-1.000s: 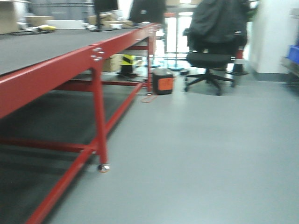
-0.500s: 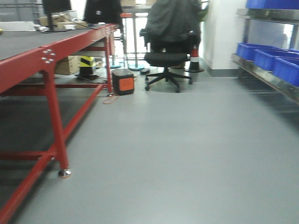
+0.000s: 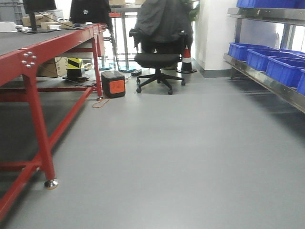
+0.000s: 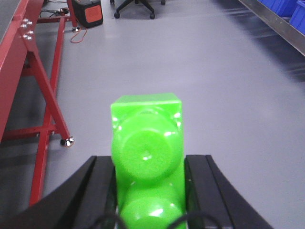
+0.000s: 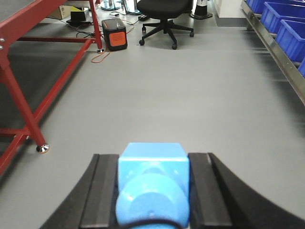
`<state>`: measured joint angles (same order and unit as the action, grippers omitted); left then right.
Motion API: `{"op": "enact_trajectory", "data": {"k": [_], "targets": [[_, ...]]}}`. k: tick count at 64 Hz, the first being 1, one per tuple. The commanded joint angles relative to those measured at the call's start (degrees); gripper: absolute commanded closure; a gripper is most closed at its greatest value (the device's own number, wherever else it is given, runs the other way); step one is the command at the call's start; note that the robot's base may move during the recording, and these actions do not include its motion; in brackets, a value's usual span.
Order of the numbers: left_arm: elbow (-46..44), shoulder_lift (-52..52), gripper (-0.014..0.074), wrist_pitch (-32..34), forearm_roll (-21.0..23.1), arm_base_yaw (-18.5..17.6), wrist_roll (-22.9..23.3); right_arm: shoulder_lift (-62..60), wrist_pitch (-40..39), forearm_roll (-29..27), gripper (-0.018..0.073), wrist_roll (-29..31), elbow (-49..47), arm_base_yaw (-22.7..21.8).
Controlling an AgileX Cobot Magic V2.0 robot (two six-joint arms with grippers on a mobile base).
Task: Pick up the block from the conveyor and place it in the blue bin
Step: 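Drive the base along the conveyor toward the shelf of blue bins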
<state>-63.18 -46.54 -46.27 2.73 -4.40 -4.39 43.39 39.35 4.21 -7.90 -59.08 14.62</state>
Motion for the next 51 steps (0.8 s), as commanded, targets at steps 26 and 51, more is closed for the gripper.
{"op": "enact_trajectory", "data": {"k": [26, 51], "targets": [[-0.51, 0.21, 0.0707, 1.37, 0.24, -0.28, 0.39, -0.13, -1.2, 0.59, 0.0712, 0.57, -0.47, -0.29], [-0.51, 0.21, 0.0707, 4.77, 0.24, -0.28, 0.39, -0.13, -1.32, 0.59, 0.0712, 0.57, -0.47, -0.29]]}}
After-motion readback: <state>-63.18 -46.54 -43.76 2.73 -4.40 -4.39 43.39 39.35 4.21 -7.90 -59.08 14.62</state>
